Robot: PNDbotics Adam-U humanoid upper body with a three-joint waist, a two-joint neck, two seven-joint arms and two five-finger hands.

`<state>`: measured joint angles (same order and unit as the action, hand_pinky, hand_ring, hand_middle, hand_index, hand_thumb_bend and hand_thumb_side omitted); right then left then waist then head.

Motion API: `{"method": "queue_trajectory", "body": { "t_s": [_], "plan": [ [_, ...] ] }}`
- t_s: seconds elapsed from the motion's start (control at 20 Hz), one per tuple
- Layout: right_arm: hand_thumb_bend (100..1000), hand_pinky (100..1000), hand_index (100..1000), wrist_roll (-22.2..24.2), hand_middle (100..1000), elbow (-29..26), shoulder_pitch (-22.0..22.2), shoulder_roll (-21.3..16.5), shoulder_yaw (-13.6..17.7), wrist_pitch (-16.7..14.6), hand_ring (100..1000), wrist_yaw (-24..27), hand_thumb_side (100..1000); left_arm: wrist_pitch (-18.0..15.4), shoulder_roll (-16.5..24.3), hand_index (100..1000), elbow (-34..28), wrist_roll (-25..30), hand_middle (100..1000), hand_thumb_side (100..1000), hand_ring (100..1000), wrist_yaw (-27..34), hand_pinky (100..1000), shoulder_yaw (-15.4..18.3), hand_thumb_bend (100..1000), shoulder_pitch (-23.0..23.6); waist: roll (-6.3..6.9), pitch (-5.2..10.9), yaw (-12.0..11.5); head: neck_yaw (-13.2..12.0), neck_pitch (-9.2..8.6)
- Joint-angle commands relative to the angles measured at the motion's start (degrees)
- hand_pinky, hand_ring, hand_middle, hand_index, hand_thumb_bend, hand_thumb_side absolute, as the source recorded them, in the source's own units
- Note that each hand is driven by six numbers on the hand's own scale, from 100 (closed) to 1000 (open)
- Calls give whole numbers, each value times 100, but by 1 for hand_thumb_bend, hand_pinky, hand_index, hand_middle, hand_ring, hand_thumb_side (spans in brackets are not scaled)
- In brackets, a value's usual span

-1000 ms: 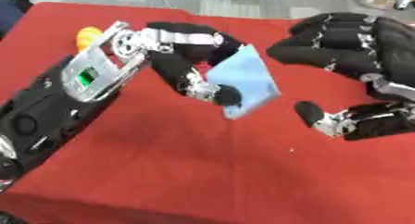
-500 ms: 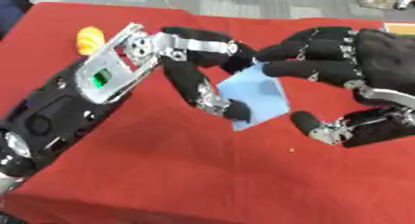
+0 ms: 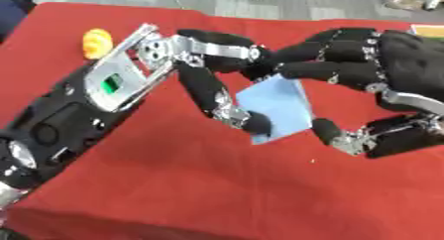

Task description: Pick up the objects with one hand, pass them to the other hand, and then place them into the box on the other side of the table.

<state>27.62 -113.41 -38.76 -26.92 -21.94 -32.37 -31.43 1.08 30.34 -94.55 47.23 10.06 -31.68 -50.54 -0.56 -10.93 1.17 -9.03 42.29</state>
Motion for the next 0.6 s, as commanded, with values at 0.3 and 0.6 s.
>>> {"method": "queue_trajectory", "body": {
  "t_s": [0.3, 0.6],
  "plan": [
    [100, 867, 1000, 82, 938, -118, -57, 39, -31, 88, 829, -35, 243, -7, -66, 590, -129, 5, 488, 540, 579, -9, 661, -12, 100, -167, -9, 100, 8, -21, 44],
    [100, 866, 1000, 197, 933, -118, -56, 48, -51, 90, 829, -8, 253, -48, -146, 590, -106, -54, 487, 458, 579, -38, 662, 24, 100, -226, -24, 100, 11, -43, 50]
  ]
}}
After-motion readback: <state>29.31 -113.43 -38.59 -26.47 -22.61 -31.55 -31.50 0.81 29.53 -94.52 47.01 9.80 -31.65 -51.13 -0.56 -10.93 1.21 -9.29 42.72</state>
